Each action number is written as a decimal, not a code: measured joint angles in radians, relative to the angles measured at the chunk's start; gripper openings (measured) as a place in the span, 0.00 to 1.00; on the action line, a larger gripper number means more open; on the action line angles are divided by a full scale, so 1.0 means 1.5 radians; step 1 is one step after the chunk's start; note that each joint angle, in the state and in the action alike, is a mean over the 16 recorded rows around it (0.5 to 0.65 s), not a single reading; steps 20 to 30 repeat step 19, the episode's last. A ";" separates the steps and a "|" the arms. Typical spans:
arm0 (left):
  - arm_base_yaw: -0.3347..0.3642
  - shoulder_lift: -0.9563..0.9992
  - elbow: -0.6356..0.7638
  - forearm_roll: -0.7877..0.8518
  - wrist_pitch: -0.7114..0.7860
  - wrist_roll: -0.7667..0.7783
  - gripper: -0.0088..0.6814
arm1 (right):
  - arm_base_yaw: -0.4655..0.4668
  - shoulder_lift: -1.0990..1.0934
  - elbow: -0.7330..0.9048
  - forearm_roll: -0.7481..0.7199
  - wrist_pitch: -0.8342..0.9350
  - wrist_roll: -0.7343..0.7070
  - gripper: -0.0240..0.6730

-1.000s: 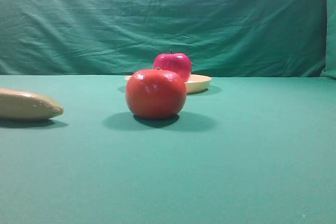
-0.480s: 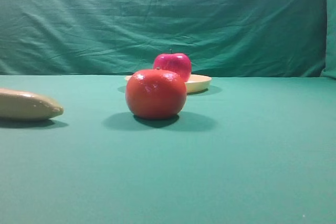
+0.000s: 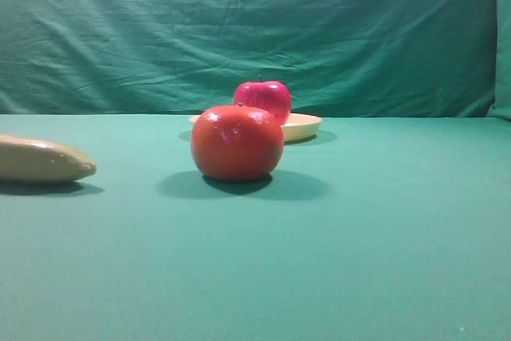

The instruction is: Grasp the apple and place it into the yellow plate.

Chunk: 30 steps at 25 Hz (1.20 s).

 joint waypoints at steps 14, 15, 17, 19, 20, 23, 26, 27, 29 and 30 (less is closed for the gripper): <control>0.000 0.000 0.000 0.000 0.000 0.000 0.24 | 0.000 0.000 0.000 0.001 -0.002 -0.007 0.03; 0.000 0.000 0.000 0.000 0.000 0.000 0.24 | 0.000 0.000 0.000 0.001 -0.002 -0.007 0.03; 0.000 0.000 0.000 0.000 0.000 0.000 0.24 | 0.000 0.000 0.000 0.001 -0.002 -0.007 0.03; 0.000 0.000 0.000 0.000 0.000 0.000 0.24 | 0.000 0.000 0.000 0.001 -0.002 -0.007 0.03; 0.000 0.000 0.000 0.000 0.000 0.000 0.24 | 0.000 0.000 0.000 0.001 -0.002 -0.007 0.03; 0.000 0.000 0.000 0.000 0.000 0.000 0.24 | 0.000 0.000 0.000 0.001 -0.002 -0.007 0.03; 0.000 0.000 0.000 0.000 0.000 0.000 0.24 | 0.000 0.000 0.000 0.001 -0.002 -0.007 0.03; 0.000 0.000 0.000 0.000 0.000 0.000 0.24 | 0.000 0.000 0.000 0.001 -0.002 -0.007 0.03; 0.000 0.000 0.000 0.000 0.000 0.000 0.24 | 0.000 0.000 0.000 0.001 -0.002 -0.007 0.03; 0.000 0.000 0.000 0.000 0.000 0.000 0.24 | 0.000 0.000 0.000 0.001 -0.002 -0.007 0.03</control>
